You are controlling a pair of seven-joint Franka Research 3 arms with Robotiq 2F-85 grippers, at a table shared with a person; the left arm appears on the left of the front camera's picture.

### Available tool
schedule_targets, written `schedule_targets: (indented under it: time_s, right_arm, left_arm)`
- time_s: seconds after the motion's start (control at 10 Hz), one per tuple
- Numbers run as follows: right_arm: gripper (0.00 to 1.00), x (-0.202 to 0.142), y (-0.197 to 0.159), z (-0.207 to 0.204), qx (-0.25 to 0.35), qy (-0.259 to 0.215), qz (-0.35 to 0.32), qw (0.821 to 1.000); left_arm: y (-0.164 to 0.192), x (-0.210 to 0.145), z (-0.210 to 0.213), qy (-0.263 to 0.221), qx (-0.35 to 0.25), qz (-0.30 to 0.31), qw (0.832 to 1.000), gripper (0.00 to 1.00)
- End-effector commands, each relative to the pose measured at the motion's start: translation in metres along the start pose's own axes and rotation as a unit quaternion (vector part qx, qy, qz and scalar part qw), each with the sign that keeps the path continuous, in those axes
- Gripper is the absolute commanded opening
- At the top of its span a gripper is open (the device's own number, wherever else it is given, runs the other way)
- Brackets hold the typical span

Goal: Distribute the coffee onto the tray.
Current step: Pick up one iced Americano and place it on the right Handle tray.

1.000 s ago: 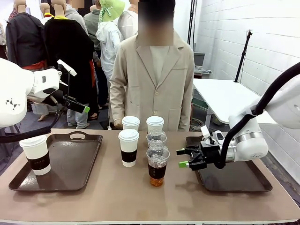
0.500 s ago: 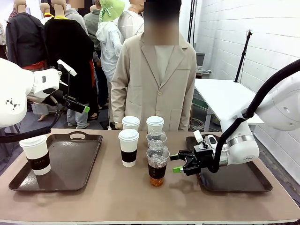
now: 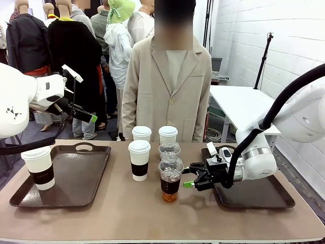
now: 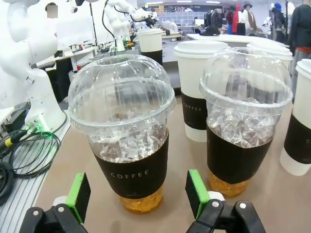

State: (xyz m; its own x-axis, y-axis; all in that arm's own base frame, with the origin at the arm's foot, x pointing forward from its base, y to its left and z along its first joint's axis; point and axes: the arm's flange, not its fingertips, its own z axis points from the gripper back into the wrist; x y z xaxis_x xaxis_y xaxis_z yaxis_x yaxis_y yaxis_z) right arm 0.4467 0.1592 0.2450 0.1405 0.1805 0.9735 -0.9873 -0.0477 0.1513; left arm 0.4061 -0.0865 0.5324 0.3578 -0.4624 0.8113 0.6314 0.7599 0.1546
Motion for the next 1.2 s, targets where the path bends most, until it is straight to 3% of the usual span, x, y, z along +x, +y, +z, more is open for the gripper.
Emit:
schedule_targets:
  time_s: [0.0,1.1]
  right_arm:
    - [1.0,-0.006,-0.003,-0.011,-0.004,-0.014,0.018,1.0]
    - [1.0,-0.014,-0.001,-0.041,0.01,-0.033,0.054,0.998]
  left_arm:
    - [0.0,0.0,0.001,0.005,0.001,0.0,1.0,1.0]
    - [0.0,0.0,0.001,0.005,0.001,0.0,1.0,1.0]
